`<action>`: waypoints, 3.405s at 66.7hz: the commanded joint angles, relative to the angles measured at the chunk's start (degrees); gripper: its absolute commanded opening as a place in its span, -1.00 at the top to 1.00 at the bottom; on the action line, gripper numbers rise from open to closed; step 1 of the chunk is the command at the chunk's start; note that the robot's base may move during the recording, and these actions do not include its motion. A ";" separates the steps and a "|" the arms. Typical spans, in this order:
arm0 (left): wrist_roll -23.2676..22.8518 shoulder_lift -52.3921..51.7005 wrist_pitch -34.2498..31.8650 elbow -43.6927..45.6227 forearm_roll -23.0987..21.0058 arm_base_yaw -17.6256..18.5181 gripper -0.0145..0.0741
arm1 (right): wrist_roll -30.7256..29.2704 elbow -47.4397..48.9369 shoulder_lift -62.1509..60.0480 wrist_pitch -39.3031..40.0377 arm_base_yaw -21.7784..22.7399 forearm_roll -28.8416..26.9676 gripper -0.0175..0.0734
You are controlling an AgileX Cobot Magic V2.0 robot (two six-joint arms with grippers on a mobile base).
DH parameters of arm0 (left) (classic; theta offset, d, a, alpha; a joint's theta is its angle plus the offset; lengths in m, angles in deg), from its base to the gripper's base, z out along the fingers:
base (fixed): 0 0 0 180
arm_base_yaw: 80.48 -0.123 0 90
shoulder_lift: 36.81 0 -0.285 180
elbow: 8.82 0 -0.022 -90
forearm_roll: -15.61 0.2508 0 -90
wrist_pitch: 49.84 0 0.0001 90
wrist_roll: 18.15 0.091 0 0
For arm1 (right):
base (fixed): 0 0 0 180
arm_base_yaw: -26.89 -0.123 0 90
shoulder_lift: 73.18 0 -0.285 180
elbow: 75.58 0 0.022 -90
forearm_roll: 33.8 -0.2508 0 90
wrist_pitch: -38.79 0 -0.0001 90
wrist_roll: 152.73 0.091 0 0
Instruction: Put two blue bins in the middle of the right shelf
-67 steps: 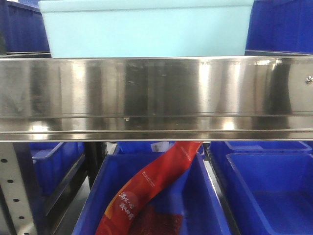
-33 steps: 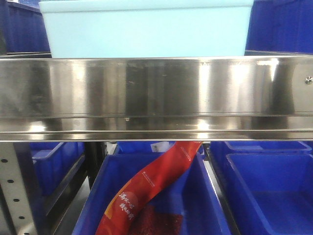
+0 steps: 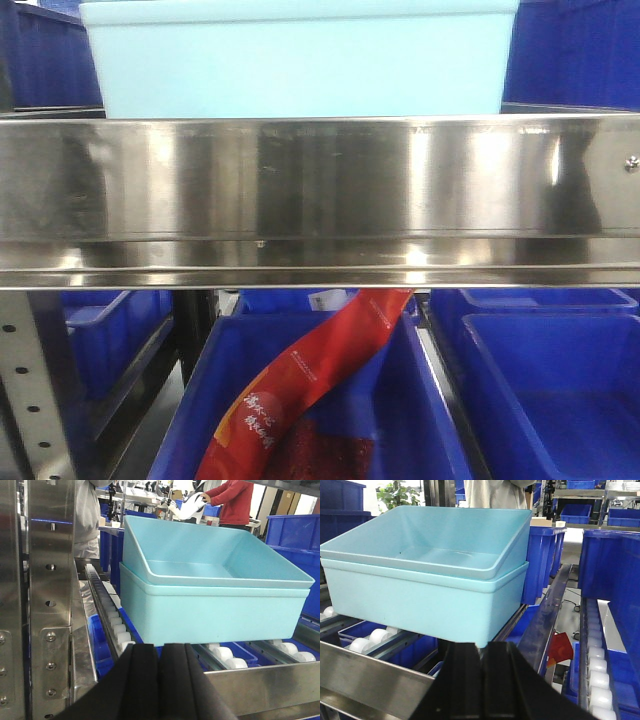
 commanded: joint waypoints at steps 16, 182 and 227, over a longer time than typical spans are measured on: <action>0.06 -0.31 -1.02 -0.02 0.10 0.31 0.92 | 0.08 -0.13 -0.23 1.40 0.08 0.30 0.97; 10.12 -8.13 -18.76 -21.10 -4.10 -17.52 0.92 | -17.52 -19.98 -17.98 4.46 23.38 -18.39 0.97; 10.12 -8.13 -18.76 -21.10 -4.10 -17.52 0.92 | -17.52 -19.98 -17.98 4.01 24.18 -17.28 0.97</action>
